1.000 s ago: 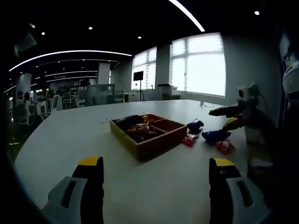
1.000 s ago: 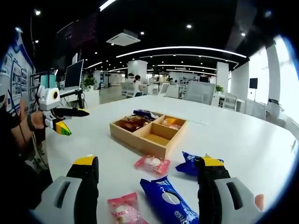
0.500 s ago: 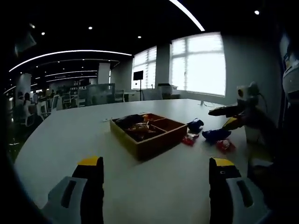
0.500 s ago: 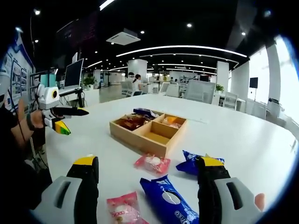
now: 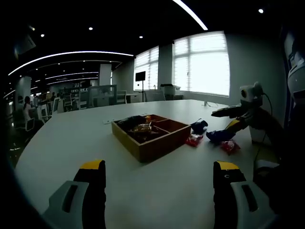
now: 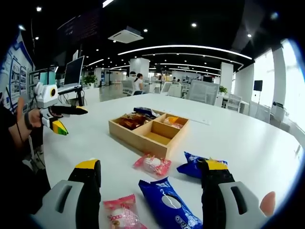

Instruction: Pick up the scattered marshmallows, QQ candies, Oreo cookies, and mixed nuts on the table and sort them into separate containers

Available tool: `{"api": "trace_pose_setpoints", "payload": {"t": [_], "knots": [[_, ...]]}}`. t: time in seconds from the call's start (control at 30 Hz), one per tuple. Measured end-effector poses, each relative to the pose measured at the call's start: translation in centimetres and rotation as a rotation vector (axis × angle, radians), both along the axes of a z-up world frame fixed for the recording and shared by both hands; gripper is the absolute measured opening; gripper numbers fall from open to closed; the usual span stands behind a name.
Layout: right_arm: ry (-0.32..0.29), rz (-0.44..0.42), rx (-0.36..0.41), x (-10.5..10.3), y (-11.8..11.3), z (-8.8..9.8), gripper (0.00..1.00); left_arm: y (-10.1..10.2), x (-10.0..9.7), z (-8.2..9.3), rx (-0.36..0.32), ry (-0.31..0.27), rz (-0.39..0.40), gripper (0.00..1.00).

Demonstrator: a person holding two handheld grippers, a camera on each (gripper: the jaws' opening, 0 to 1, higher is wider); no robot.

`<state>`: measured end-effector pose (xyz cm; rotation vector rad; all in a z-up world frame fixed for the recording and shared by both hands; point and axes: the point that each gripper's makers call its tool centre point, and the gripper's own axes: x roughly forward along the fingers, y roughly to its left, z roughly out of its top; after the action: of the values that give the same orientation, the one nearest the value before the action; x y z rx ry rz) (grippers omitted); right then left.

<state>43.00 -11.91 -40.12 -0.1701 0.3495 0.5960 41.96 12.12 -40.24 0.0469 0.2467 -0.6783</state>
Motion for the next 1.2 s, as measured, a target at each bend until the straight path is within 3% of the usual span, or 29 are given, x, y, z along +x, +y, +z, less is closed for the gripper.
{"api": "trace_pose_setpoints", "payload": {"t": [0.63,1.2], "knots": [[0.058,0.0,-0.061,1.2,0.8,-2.1,0.82,0.2,-0.3,0.0,0.002,-0.003,-0.003,0.97],[0.103,0.049,-0.089,2.5,3.3,-3.1,0.76,0.1,-0.3,0.0,0.01,-0.008,-0.01,0.97]]}}
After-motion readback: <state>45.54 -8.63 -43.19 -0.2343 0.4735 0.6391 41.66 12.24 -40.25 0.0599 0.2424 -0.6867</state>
